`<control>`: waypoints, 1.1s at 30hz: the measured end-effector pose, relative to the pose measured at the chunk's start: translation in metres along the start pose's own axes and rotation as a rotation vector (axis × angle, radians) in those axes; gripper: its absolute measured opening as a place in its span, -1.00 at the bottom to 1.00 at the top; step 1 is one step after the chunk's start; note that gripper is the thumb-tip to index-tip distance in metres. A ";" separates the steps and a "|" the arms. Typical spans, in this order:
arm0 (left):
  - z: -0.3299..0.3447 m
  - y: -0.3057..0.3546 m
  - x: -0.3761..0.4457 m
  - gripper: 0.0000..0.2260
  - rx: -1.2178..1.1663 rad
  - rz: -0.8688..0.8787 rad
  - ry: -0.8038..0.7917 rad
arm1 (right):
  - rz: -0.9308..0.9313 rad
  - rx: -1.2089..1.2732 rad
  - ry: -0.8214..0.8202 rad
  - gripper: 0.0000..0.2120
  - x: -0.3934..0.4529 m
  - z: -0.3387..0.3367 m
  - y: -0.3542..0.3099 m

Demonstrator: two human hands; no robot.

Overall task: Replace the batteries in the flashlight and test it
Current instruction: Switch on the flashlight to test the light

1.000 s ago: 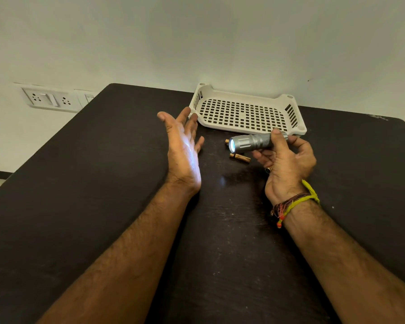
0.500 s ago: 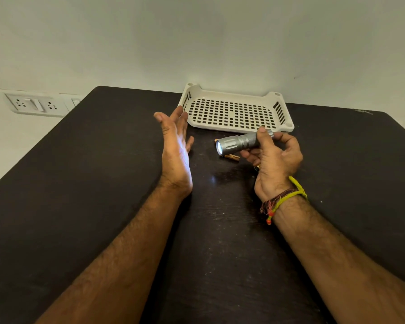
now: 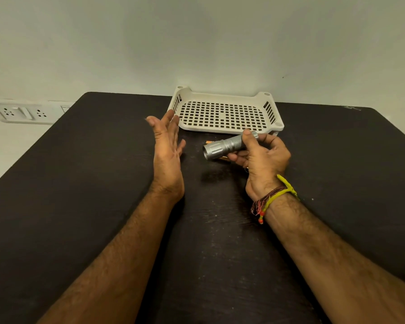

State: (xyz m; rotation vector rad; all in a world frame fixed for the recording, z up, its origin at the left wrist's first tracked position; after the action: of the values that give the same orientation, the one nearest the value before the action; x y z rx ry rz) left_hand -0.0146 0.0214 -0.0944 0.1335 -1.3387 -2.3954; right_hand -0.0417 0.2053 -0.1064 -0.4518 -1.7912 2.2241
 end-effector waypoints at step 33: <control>0.004 0.005 0.001 -0.38 -0.237 -0.012 -0.060 | 0.122 0.218 0.085 -0.86 0.012 -0.008 0.006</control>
State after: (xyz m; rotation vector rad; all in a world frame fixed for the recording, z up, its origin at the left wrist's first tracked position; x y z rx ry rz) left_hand -0.0151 0.0225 -0.0880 0.0046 -1.0703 -2.5637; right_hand -0.0500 0.2157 -0.1147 -0.6140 -1.4952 2.4087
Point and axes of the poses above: each hand's wrist, its own x-axis towards the middle knuckle, its own z-axis out of the palm, y = z × x, the point moved 6 cm from there along x, towards the middle knuckle, and after that the axes turned 11 degrees about -x, right-handed, at the moved point
